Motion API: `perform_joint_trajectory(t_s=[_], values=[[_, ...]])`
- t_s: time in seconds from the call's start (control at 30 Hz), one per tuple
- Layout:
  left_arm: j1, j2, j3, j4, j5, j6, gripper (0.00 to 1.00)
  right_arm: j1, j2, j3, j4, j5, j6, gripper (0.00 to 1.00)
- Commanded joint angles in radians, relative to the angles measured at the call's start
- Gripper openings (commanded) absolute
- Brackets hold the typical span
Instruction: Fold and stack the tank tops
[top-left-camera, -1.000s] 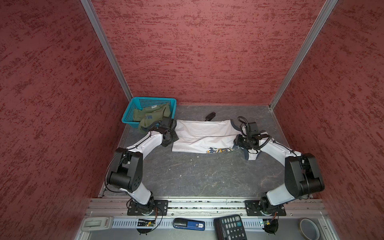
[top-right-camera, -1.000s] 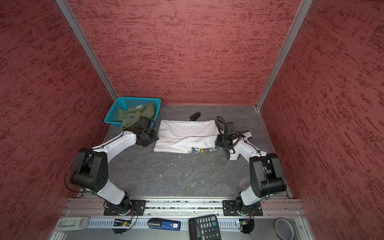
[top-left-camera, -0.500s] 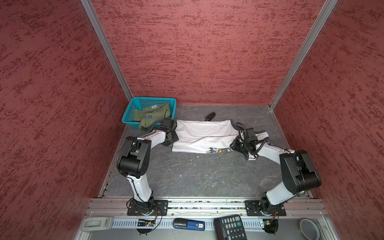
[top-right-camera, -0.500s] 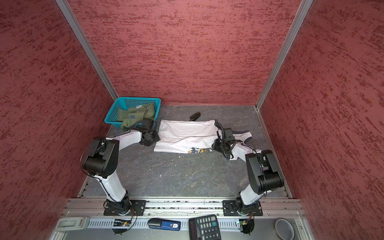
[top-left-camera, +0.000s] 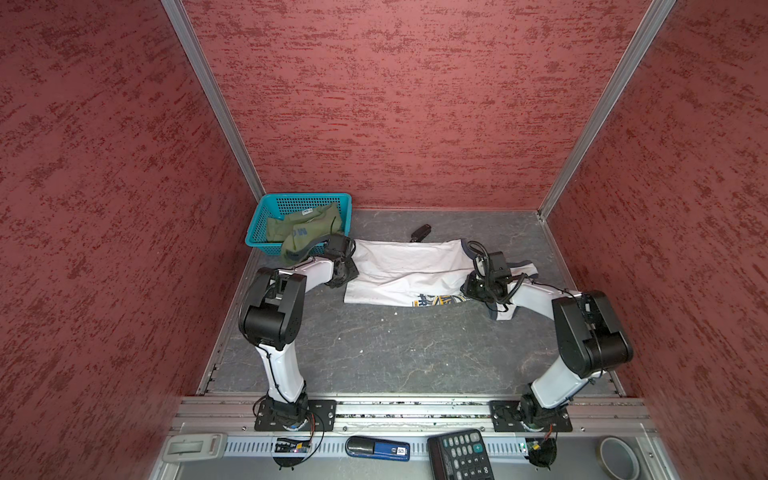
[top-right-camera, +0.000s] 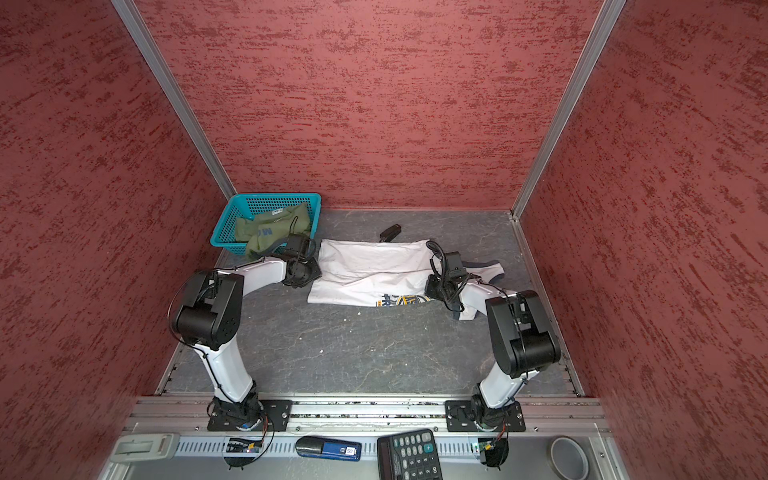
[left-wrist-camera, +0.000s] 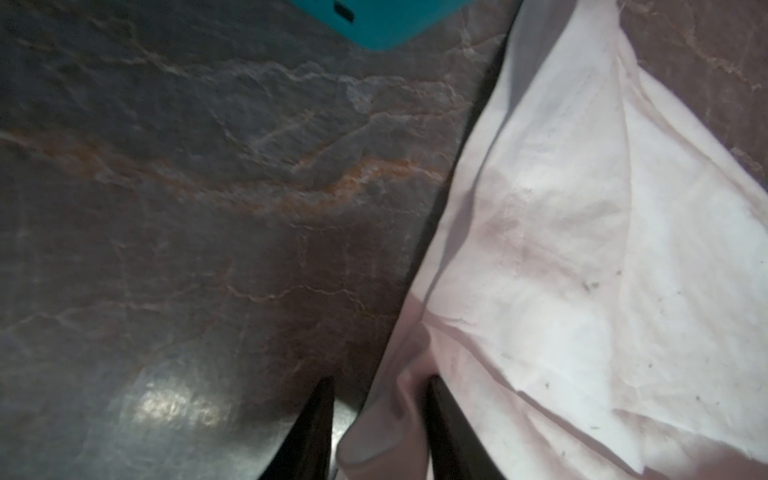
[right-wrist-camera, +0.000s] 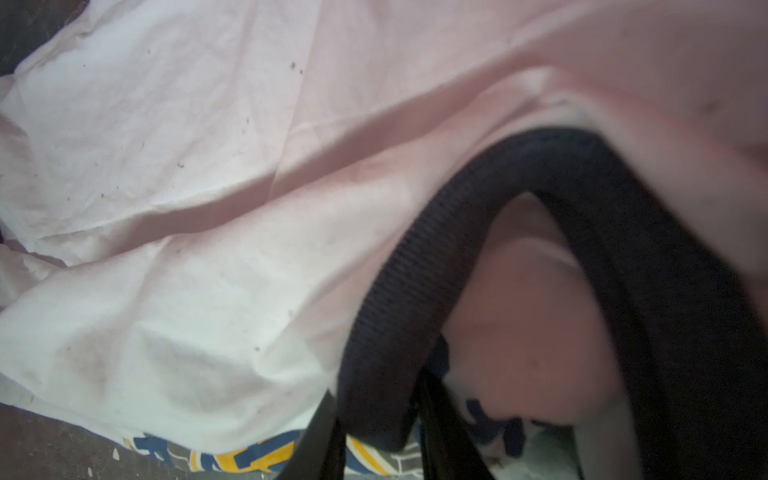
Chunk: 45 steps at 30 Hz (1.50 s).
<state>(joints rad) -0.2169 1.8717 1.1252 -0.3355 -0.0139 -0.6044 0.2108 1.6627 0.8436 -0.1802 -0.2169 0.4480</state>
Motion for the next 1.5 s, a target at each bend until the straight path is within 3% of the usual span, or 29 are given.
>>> perform_joint_trajectory(t_s=[0.0, 0.13, 0.43, 0.7, 0.97, 1.17, 1.27, 1.33, 1.43, 1.47], values=[[0.001, 0.003, 0.018, 0.0, 0.0, 0.01, 0.32, 0.009, -0.038, 0.028, -0.022, 0.049, -0.02, 0.22], [-0.012, -0.03, 0.014, -0.015, -0.017, 0.008, 0.24, 0.012, -0.049, 0.02, -0.032, 0.048, -0.023, 0.13], [-0.062, -0.175, -0.004, -0.096, -0.085, -0.013, 0.09, 0.016, -0.126, -0.002, -0.08, 0.067, -0.022, 0.03], [-0.121, -0.398, -0.075, -0.224, -0.133, -0.072, 0.04, 0.017, -0.258, -0.025, -0.254, 0.107, 0.006, 0.01], [-0.204, -0.713, -0.265, -0.447, -0.033, -0.165, 0.05, 0.023, -0.494, -0.123, -0.545, 0.113, 0.156, 0.0], [-0.319, -0.864, -0.459, -0.543, 0.047, -0.29, 0.12, 0.039, -0.658, -0.242, -0.659, 0.078, 0.343, 0.0], [-0.373, -0.895, -0.524, -0.562, 0.067, -0.342, 0.22, 0.045, -0.727, -0.302, -0.684, 0.042, 0.396, 0.04], [-0.392, -0.912, -0.531, -0.596, 0.044, -0.353, 0.31, 0.045, -0.762, -0.302, -0.722, 0.054, 0.403, 0.15], [-0.394, -0.939, -0.492, -0.648, -0.036, -0.324, 0.54, 0.046, -0.816, -0.249, -0.782, 0.106, 0.399, 0.42], [-0.391, -0.939, -0.464, -0.654, -0.066, -0.308, 0.57, 0.047, -0.831, -0.223, -0.791, 0.124, 0.397, 0.45]])
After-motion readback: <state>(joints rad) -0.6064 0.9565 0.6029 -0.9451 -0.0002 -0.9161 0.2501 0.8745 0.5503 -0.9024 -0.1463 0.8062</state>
